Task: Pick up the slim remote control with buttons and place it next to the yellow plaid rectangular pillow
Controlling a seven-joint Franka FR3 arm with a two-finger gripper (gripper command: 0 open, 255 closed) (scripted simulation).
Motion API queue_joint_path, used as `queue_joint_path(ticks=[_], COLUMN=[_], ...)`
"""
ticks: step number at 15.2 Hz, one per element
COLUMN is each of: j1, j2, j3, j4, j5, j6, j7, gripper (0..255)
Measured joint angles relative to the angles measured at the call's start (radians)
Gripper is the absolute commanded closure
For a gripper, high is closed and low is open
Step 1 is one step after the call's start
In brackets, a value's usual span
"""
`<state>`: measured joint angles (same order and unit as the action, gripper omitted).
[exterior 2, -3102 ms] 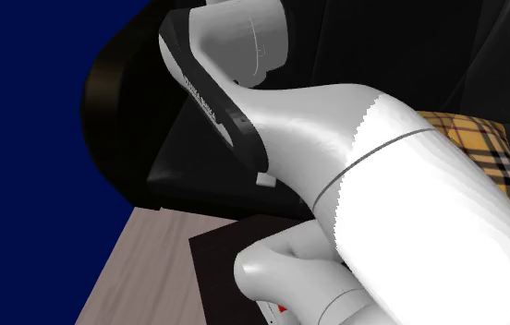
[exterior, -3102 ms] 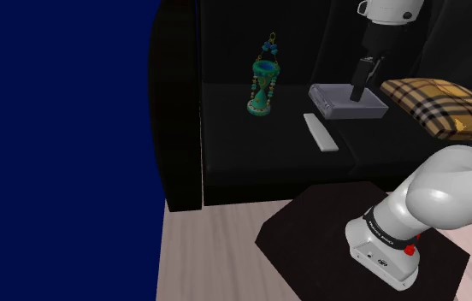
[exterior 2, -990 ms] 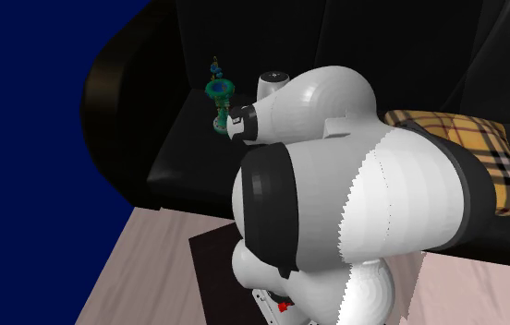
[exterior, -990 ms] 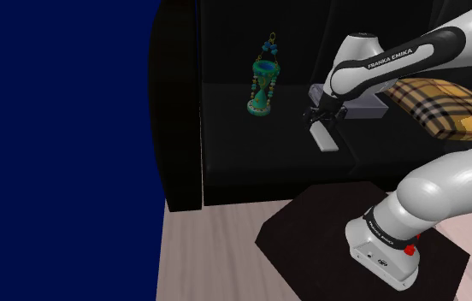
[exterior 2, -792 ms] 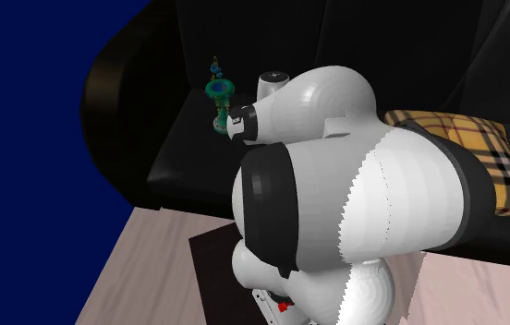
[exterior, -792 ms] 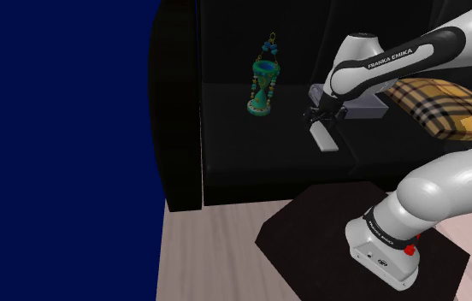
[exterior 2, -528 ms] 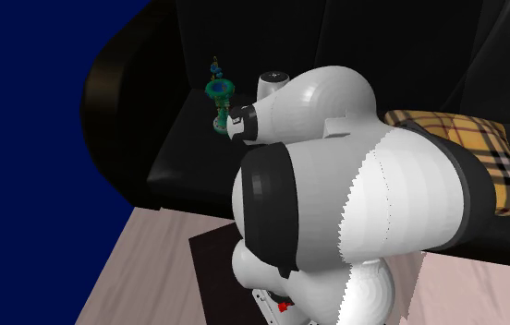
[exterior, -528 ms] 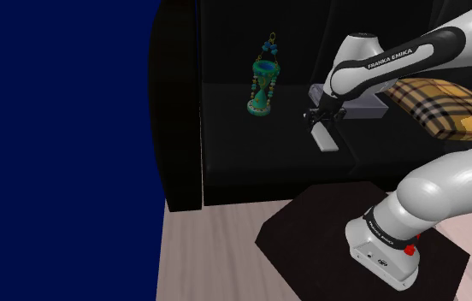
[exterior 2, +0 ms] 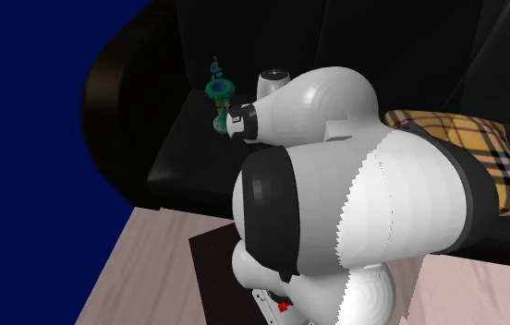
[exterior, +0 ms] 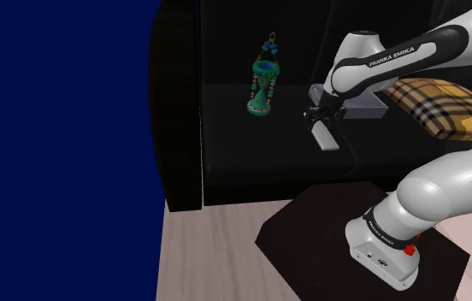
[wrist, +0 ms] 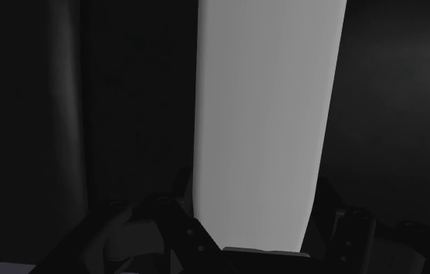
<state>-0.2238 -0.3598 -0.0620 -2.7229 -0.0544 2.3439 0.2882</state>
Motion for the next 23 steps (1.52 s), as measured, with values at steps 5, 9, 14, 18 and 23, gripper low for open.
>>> queue_joint_path(ticks=[5, 9, 14, 18, 23], j1=[0.0, 0.0, 0.0, 0.001, 0.001], j2=[-0.053, -0.09, -0.125, -0.15, -0.175], j3=[0.002, 0.004, 0.004, 0.007, 0.009], j4=[0.03, 0.056, 0.103, 0.141, 0.192], j5=[0.001, 0.002, 0.003, 0.005, 0.006], j6=[-0.083, -0.146, -0.228, -0.291, -0.366], j7=[0.0, -0.001, -0.005, -0.004, -0.006], gripper=[255, 255, 255, 255, 255])
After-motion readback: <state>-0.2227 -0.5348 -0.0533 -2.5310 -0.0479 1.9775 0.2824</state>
